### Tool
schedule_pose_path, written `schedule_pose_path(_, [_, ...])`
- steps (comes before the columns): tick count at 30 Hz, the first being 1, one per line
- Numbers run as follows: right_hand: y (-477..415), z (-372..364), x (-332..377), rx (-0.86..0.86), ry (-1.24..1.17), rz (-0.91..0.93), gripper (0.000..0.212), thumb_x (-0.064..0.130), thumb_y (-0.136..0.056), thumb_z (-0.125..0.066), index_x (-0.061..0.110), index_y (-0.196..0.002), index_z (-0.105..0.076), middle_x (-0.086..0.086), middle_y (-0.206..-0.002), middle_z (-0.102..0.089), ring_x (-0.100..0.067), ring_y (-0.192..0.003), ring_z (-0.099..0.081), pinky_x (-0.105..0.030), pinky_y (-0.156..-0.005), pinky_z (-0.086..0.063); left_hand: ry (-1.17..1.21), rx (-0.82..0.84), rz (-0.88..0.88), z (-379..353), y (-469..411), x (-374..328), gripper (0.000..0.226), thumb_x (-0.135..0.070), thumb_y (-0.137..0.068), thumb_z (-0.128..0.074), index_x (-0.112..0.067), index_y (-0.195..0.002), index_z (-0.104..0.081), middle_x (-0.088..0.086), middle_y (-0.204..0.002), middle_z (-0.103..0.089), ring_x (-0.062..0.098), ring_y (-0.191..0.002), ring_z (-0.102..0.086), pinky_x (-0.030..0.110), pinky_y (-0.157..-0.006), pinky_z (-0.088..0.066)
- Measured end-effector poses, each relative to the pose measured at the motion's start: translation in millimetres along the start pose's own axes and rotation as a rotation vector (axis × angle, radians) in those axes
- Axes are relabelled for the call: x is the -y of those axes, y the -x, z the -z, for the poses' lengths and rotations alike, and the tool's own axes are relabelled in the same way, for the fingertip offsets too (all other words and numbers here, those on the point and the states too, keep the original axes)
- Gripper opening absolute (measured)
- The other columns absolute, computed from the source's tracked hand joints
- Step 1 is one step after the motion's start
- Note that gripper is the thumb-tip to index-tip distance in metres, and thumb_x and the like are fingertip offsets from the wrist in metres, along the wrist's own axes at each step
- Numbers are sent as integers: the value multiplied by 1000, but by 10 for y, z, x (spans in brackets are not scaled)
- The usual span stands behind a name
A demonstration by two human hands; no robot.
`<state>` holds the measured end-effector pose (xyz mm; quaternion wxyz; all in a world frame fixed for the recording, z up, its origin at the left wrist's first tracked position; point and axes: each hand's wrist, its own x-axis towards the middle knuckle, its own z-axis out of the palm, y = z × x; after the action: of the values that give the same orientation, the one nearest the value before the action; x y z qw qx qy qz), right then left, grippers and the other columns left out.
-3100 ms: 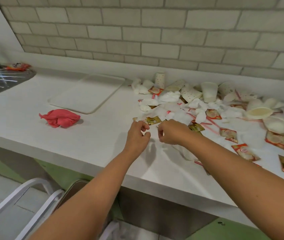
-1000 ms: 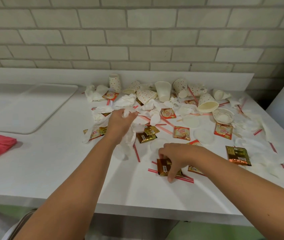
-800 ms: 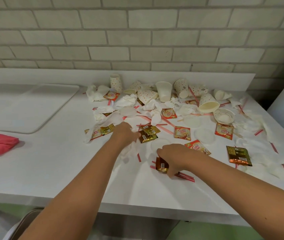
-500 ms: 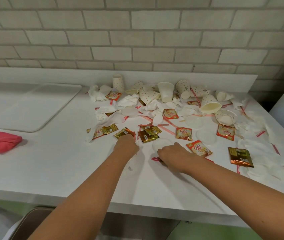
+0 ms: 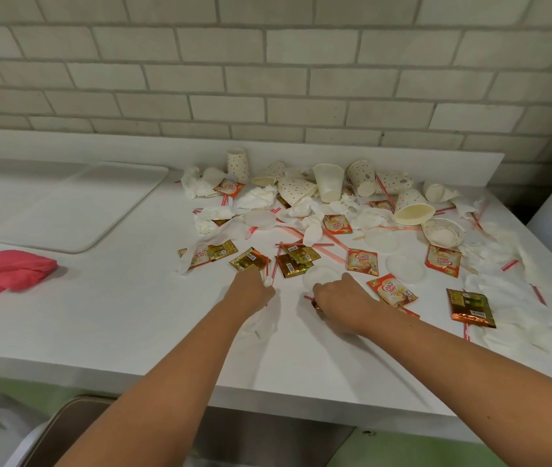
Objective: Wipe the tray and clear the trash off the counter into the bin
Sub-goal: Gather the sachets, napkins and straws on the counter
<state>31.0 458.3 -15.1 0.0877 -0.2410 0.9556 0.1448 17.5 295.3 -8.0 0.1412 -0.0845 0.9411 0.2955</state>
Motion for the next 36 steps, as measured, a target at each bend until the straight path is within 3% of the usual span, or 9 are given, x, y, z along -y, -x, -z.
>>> schedule_pose_path(6, [-64, 207, 53, 36, -219, -65, 8, 14, -96, -42, 19, -92, -46, 2, -77, -46, -22, -88, -49, -44, -103, -29, 34, -16, -70, 168, 123, 41, 51, -26, -97, -44, -8, -143, -33, 9, -149, -35, 24, -137, -35, 31, -108, -32])
schedule_pose_path(9, [-131, 402, 94, -63, -451, -76, 30, 11, -90, -47, 23, -68, -31, 4, -68, -36, -15, -71, -39, -35, -82, -34, 129, -42, -62, 271, 154, 124, 52, -27, -96, -44, -9, -144, -33, 10, -149, -36, 25, -136, -36, 34, -107, -33])
schedule_pose_path(12, [-198, 576, 156, -161, -812, -89, 13, 7, -86, -53, 12, -77, -45, -1, -69, -41, -13, -62, -37, -26, -57, -29, 263, -123, -83, 384, 180, 250, 38, -29, -95, -46, -12, -129, -50, 7, -124, -56, 22, -112, -55, 31, -91, -45])
schedule_pose_path(15, [-333, 705, 288, -219, -1129, -105, 16, 9, -86, -56, 3, -100, -58, -12, -80, -57, -24, -72, -54, -32, -62, -46, 416, -238, -121, 536, 225, 427, 16, -24, -95, -46, -19, -101, -60, -6, -76, -48, 3, -66, -45, 17, -59, -37])
schedule_pose_path(17, [-429, 787, 450, -224, -1300, -79, 11, 6, -86, -55, -1, -93, -59, -11, -76, -58, -23, -70, -57, -35, -62, -56, 492, -315, -111, 644, 253, 601, 24, -23, -93, -47, -9, -108, -61, -2, -71, -47, 7, -58, -42, 15, -47, -34])
schedule_pose_path(20, [-549, 894, 778, -177, -1489, -10, 12, 1, -88, -53, -2, -77, -58, -12, -72, -56, -21, -66, -58, -36, -69, -58, 567, -436, -87, 786, 368, 892, 21, -17, -91, -47, -14, -71, -53, -1, -58, -41, 12, -50, -35, 15, -41, -29])
schedule_pose_path(28, [-682, 956, 2133, -2, -1424, 290, 14, -6, -78, -59, 6, -72, -57, -9, -65, -57, -16, -57, -60, -29, -60, -54, 635, -836, 36, 821, 858, 1985, 27, -7, -91, -44, -16, -65, -41, 0, -60, -39, 11, -57, -35, 24, -54, -29])
schedule_pose_path(30, [-714, 884, 2454, -2, -1353, 307, 8, 0, -75, -64, 5, -81, -61, -8, -73, -62, -18, -68, -61, -32, -68, -54, 608, -846, 61, 744, 966, 2250, 19, -8, -94, -42, -12, -76, -46, -3, -66, -45, 11, -64, -41, 23, -58, -33])
schedule_pose_path(36, [-777, 606, 3222, 7, -1161, 343, 35, 10, -81, -67, 6, -114, -58, -11, -108, -66, -20, -92, -63, -19, -71, -47, 636, -768, 183, 375, 1051, 3089, 14, -15, -97, -39, -19, -91, -50, -5, -85, -51, 15, -82, -47, 17, -71, -36])
